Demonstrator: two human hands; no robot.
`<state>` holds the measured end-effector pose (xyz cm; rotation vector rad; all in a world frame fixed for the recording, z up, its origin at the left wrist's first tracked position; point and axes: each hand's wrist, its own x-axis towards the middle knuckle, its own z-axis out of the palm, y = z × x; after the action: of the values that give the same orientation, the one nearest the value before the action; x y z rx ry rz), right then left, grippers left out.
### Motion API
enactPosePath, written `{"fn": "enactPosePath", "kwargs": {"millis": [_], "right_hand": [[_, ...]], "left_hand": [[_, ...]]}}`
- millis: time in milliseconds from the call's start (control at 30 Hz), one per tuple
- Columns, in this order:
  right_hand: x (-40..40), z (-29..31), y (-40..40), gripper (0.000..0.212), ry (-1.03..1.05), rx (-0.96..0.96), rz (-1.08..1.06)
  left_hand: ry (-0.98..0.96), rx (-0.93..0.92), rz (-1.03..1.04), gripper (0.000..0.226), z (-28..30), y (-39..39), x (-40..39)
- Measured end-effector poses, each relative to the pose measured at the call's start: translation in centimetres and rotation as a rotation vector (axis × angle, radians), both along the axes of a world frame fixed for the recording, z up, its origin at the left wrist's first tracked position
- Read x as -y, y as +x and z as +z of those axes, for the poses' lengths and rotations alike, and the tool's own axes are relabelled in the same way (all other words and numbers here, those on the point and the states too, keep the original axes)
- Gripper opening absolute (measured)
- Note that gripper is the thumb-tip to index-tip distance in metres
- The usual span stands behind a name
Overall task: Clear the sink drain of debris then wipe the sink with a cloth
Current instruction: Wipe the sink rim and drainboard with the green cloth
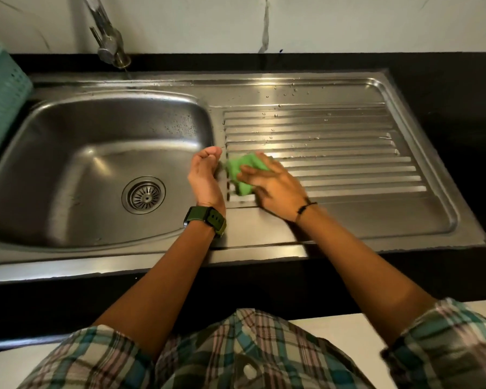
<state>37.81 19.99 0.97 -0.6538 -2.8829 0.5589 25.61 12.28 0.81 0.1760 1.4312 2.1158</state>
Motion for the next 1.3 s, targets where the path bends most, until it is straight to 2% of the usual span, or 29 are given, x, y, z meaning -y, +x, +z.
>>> {"fn": "enactPosePath", "kwargs": {"millis": [133, 233, 333, 467, 633, 733, 800, 933, 1000, 1133, 1300], "right_hand": [[-5.1, 1.1, 8.6, 0.044, -0.025, 0.024, -0.208], [-6.3, 1.8, 10.7, 0.046, -0.119, 0.06, -0.265], [-4.0, 1.3, 6.9, 0.044, -0.1, 0.082, -0.195], [0.9, -0.3, -1.6, 0.05, 0.079, 0.18, -0.007], [0.4, -1.3, -6.9, 0.052, 0.13, 0.228, -0.103], [-1.9, -1.6, -10.0, 0.052, 0.111, 0.277, -0.163], [-4.1, -1.5, -12.7, 0.053, 0.085, 0.296, -0.198], [-8.3, -0.9, -17.1, 0.053, 0.033, 0.3, -0.253], [-9.3, -0.6, -18.3, 0.054, 0.028, 0.322, -0.25], [-8.7, 0.0, -16.9, 0.052, 0.016, 0.321, -0.207], [-3.5, 0.1, -7.9, 0.05, 0.046, 0.266, -0.228]], "left_hand": [[-0.01, 0.03, 0.034, 0.019, 0.1, -0.3, -0.5], [-0.006, 0.052, 0.046, 0.017, -0.1, -0.3, -0.5], [-0.006, 0.063, 0.049, 0.019, -0.3, -0.3, -0.6], [0.016, 0.112, 0.071, 0.016, -0.1, -0.8, -0.8], [-0.019, 0.03, 0.003, 0.03, -0.8, -1.5, -2.0], [0.044, -0.021, -0.037, 0.025, -0.3, -2.0, -2.9], [0.065, -0.009, -0.08, 0.034, 0.1, -2.0, -3.1], [-0.073, -0.234, -0.139, 0.063, -0.1, -1.0, -2.4], [-0.127, -0.345, -0.188, 0.07, 0.0, -0.7, -2.2], [-0.178, -0.343, -0.195, 0.064, 0.4, -1.1, -2.2], [-0.163, -0.273, -0.148, 0.064, -0.1, -1.3, -2.2]]}}
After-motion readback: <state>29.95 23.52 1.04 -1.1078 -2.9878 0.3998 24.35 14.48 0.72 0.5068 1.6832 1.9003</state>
